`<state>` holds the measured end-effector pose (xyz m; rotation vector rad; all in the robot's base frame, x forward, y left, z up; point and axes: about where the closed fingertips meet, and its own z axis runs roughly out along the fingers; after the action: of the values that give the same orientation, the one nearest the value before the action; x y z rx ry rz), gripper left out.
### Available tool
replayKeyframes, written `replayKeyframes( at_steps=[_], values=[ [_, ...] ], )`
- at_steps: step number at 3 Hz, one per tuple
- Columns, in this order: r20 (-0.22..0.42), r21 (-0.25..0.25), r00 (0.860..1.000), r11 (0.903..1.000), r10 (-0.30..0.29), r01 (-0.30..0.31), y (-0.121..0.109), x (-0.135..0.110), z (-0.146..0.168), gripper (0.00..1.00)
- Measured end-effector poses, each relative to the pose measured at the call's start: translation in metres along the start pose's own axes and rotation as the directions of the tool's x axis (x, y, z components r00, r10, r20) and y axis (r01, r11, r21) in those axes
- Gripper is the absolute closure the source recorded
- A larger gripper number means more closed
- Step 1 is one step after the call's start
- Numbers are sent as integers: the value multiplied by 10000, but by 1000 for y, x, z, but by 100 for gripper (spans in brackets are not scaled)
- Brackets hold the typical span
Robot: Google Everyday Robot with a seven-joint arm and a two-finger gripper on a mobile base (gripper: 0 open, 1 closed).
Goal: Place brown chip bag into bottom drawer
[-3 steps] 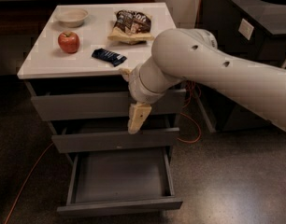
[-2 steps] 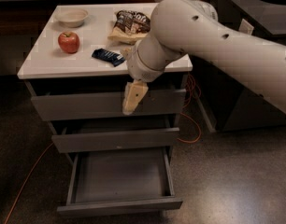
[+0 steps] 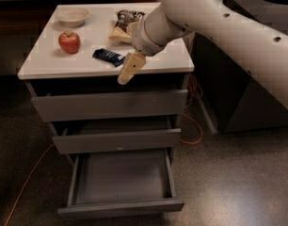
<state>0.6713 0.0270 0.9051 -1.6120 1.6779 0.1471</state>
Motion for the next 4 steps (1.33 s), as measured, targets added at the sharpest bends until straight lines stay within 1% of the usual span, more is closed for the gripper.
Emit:
replayKeyframes(
  at_steps=[1, 2, 3, 4],
  values=[
    [611, 1017, 9946, 9907, 841, -900, -44, 11, 4, 0],
    [1255, 1829, 9731, 9595, 1931, -2140, -95, 37, 19, 0],
    [1602, 2128, 9508, 9313, 2652, -2956, -129, 56, 36, 0],
    [1808, 2156, 9308, 9106, 3176, -3526, -157, 69, 57, 0]
  ],
)
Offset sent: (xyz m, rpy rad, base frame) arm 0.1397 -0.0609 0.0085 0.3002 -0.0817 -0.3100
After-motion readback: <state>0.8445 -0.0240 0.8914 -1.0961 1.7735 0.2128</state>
